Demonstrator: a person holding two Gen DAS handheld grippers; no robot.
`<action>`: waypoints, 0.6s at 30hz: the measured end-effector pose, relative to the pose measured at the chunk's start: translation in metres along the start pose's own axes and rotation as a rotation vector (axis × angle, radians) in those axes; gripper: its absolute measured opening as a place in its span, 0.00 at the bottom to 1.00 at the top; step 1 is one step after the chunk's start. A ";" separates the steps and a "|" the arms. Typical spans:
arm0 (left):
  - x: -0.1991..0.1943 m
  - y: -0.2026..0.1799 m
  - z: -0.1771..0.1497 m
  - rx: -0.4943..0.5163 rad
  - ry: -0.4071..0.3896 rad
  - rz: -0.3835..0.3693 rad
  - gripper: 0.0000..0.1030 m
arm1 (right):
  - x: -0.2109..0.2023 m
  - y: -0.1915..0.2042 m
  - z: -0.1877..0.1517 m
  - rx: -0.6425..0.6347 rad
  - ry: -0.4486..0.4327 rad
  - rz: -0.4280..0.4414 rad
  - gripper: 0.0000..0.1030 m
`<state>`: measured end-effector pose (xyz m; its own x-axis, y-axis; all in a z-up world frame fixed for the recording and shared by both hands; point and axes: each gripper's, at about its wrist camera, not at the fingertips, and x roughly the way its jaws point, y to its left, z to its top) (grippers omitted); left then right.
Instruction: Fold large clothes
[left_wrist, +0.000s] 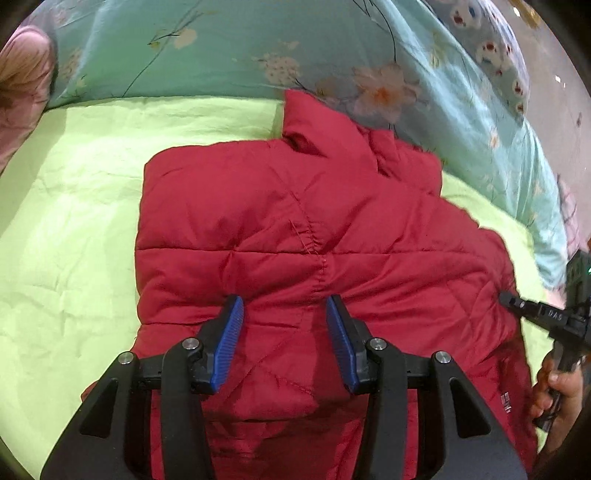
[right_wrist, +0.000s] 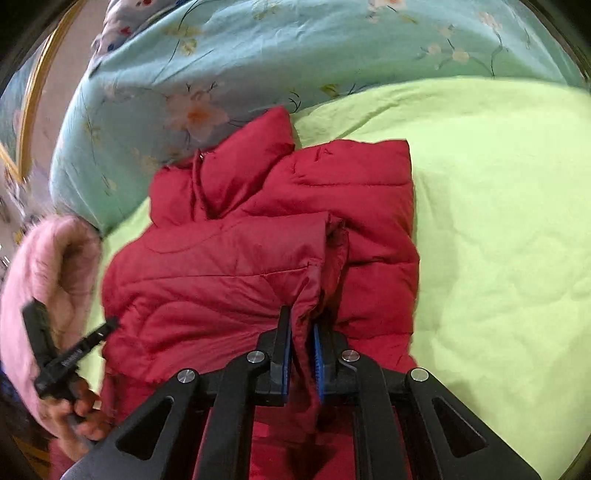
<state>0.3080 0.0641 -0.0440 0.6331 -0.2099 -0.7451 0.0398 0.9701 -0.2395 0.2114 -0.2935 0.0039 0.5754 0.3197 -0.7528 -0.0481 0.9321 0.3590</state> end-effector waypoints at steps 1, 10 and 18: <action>0.001 0.000 0.000 0.005 0.002 0.006 0.44 | 0.000 0.001 0.001 -0.003 0.001 -0.020 0.14; 0.004 -0.003 0.001 0.020 0.005 0.020 0.44 | -0.057 0.042 0.004 -0.056 -0.198 -0.101 0.30; 0.006 -0.001 0.000 0.048 0.024 0.024 0.44 | 0.018 0.060 -0.006 -0.199 0.007 -0.203 0.32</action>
<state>0.3120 0.0614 -0.0479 0.6154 -0.1885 -0.7654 0.0620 0.9796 -0.1914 0.2145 -0.2304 0.0086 0.5843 0.1235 -0.8021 -0.0921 0.9921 0.0857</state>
